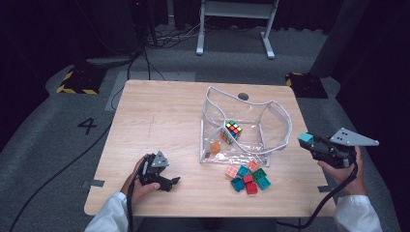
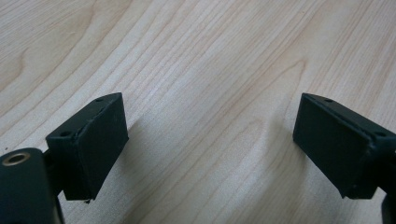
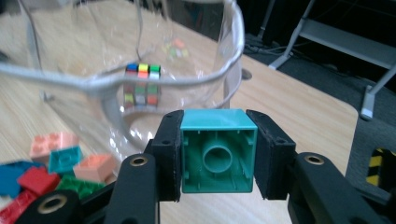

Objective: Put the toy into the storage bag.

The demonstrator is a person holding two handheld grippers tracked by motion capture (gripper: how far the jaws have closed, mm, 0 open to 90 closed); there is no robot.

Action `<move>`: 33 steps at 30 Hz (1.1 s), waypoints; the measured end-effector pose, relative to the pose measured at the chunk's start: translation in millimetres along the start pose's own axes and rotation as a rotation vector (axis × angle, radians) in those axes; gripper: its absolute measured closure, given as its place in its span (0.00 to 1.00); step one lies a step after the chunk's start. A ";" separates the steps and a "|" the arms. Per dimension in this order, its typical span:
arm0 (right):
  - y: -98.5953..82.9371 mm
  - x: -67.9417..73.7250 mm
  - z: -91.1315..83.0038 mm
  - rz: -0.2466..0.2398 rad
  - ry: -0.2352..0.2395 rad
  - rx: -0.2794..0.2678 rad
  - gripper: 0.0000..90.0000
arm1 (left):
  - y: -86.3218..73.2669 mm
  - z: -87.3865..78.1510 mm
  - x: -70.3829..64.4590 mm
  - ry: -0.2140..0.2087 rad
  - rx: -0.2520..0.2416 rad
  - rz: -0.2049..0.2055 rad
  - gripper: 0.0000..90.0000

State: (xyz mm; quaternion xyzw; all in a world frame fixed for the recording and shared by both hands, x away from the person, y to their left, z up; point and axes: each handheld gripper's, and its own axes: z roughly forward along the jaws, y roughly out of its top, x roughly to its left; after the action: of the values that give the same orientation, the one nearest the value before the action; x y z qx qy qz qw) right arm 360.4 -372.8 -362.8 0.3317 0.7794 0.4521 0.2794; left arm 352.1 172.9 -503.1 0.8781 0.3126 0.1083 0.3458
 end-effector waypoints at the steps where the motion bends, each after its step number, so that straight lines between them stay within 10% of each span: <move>1: 0.0 0.0 0.0 0.000 0.000 0.000 0.65 | 0.0 0.0 0.0 0.000 0.000 0.000 0.11; 19: 67.2 -10.5 22.4 -0.048 0.051 -0.042 0.65 | 0.0 0.0 0.1 0.000 0.001 0.001 0.11; 33: 93.8 18.8 68.9 -0.130 0.156 0.028 0.65 | 0.0 0.0 0.0 0.000 0.000 0.001 0.11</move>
State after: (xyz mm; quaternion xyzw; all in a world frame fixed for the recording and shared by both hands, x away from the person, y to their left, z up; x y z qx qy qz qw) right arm 424.2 -287.8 -311.9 0.2479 0.8250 0.4465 0.2421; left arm 352.1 172.9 -503.1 0.8781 0.3123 0.1086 0.3458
